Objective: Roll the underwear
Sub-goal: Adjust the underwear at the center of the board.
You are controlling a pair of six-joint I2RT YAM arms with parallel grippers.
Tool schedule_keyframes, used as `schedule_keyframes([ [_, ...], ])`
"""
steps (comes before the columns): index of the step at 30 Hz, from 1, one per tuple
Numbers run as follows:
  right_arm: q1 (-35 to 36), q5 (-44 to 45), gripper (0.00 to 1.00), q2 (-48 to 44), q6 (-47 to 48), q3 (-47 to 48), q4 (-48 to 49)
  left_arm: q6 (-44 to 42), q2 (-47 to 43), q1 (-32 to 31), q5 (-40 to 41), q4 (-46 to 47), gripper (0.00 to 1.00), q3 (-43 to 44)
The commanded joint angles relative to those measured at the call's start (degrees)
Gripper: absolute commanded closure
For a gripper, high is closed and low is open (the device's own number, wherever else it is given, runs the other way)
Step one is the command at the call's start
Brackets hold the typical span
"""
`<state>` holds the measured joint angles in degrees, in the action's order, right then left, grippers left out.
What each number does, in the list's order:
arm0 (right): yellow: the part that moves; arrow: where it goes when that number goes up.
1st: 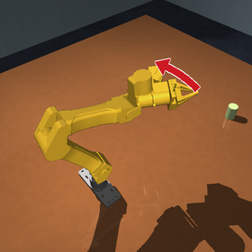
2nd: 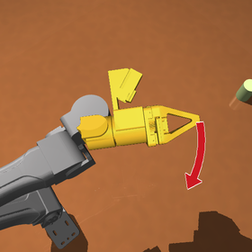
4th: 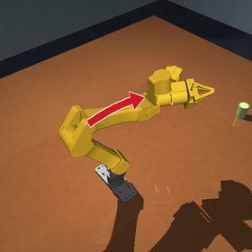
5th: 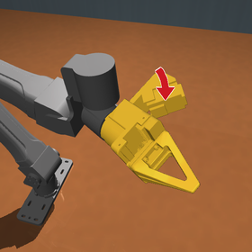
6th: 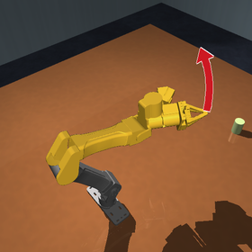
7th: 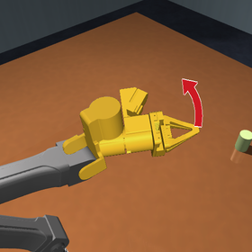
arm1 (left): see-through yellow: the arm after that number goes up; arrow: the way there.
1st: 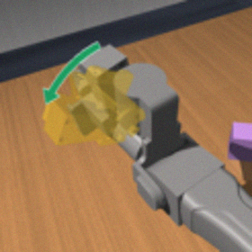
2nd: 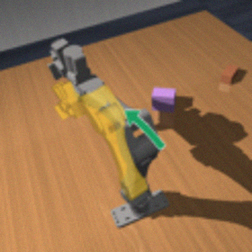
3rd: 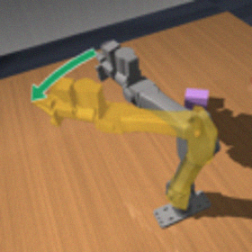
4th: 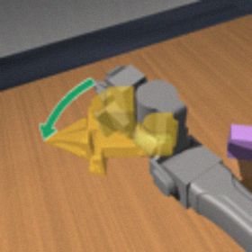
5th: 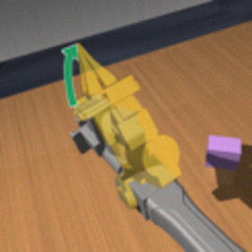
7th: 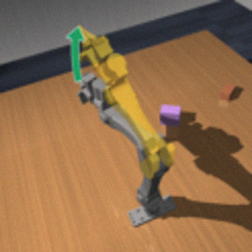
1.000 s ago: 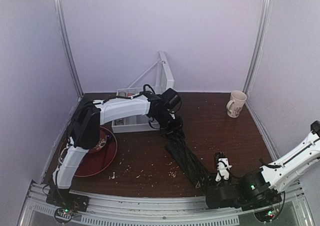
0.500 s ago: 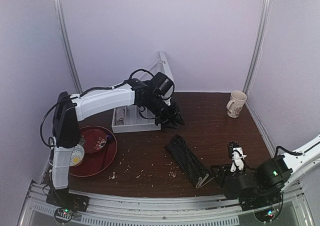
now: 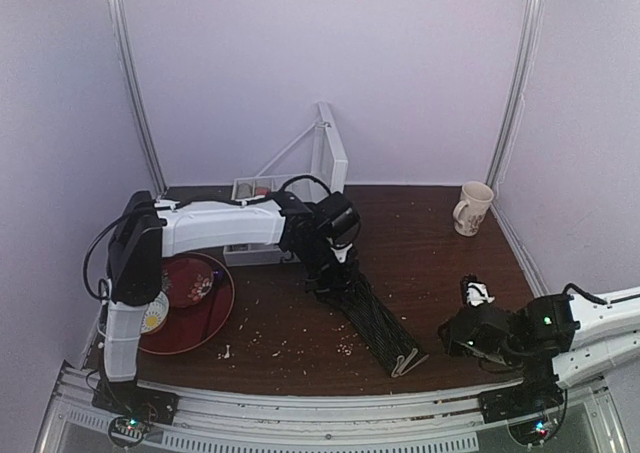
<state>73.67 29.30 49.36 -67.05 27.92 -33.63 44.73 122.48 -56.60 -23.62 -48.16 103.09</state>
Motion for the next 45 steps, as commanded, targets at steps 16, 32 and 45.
schedule_keyframes([
  [16, -14.0, -27.1, 1.0, 14.0, 12.8, -3.3, 17.9, -2.5, 3.2, -3.0, -11.0, 5.1, 0.6, -3.6],
  [32, -12.8, -28.8, 1.0, 18.8, 13.1, -0.8, 19.1, -3.5, 1.2, -1.9, -9.2, 5.1, 0.6, -7.6],
  [45, -15.3, -25.4, 1.0, 12.3, 14.9, -1.8, 13.7, -2.7, 1.2, -1.9, -10.4, 6.2, 0.6, -7.1],
])
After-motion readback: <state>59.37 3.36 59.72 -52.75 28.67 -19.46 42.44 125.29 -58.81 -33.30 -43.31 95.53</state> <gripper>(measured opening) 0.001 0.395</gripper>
